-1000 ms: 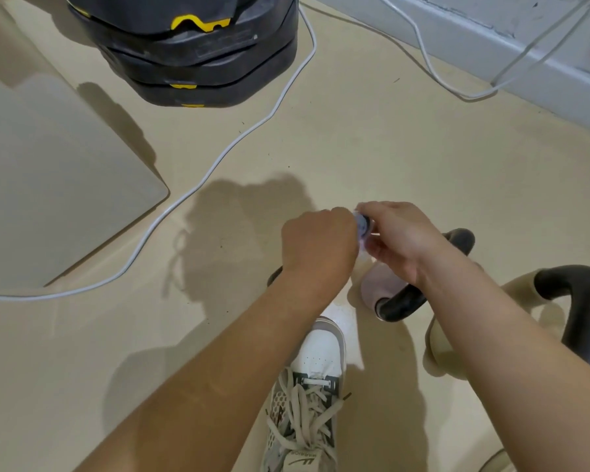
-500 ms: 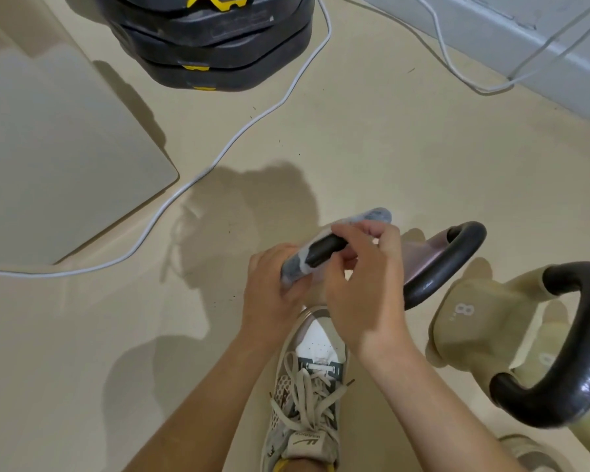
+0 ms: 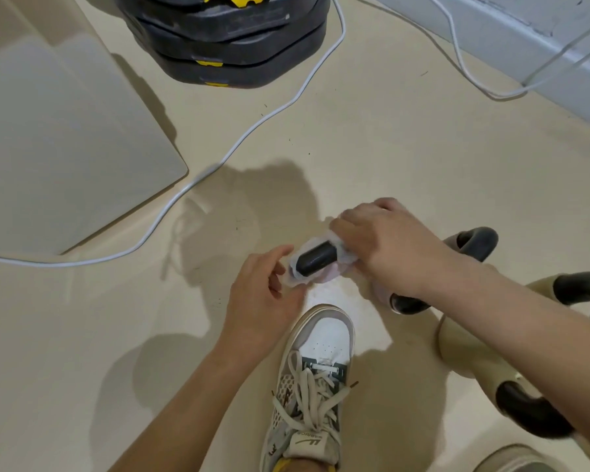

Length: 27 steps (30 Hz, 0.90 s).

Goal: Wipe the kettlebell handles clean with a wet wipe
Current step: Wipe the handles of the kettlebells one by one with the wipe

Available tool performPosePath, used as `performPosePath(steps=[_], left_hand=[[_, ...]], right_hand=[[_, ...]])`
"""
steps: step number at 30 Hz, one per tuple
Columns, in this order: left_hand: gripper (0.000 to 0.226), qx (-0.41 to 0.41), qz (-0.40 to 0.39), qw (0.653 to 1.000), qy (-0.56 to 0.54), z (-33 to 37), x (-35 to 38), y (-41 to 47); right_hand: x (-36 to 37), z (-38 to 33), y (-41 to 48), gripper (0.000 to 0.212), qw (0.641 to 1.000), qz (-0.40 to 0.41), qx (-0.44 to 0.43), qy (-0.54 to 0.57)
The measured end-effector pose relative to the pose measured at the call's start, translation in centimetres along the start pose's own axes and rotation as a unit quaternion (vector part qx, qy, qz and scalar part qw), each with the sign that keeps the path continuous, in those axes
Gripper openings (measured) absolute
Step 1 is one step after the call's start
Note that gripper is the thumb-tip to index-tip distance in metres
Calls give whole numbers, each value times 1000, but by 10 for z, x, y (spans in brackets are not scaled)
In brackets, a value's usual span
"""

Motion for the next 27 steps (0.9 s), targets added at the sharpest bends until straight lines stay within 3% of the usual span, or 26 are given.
performPosePath(steps=[1,4,6,8,10,12,14,16,19,22,24,27], left_hand=[[51,-23,-1,999,-29,2,0,-1],[50,-120,5,973,-198,-3,-1,-5],[50,-176,-10,935,-309,-7,-4,-7],[58,-195,-22,922,-335,-13,-7,-7],[63,-195,-19,923,-332,-14,-9,-7],[64,-192,-6,921,-339,-14,-9,-5],[59,-175,6,930,-323,-12,-8,-3],[51,-141,7,945,-296,-6,-5,-2],[37,-88,-5,966,-244,2,0,-2],[34,-12,-3,988,-153,7,0,0],[25,45,-13,994,-101,13,4,0],[29,129,-39,991,20,31,24,5]], right_hand=[[5,-10,11,6,999,-10,-17,-49],[9,-55,40,16,985,-30,-45,-164],[27,-72,57,17,973,-129,-25,-189],[35,-82,69,25,959,-198,13,-204],[32,-84,72,27,954,-188,-1,-234],[36,-82,66,23,967,-166,-21,-190],[29,-73,57,5,973,-75,-80,-204],[24,-60,44,20,973,-2,-106,-207],[21,-34,30,29,985,-43,-112,-127],[7,0,17,26,995,-19,-82,-49],[3,28,7,14,1000,0,-22,-18],[11,49,0,19,997,-45,54,21]])
Point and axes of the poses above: each hand's wrist, its own y-axis towards the middle knuckle, its own x-axis out of the palm, z = x × y, the point moved 3 cm from there along y, towards the middle knuckle, and after that the axes turned 2 degrees about -x, right-handed, at the moved point
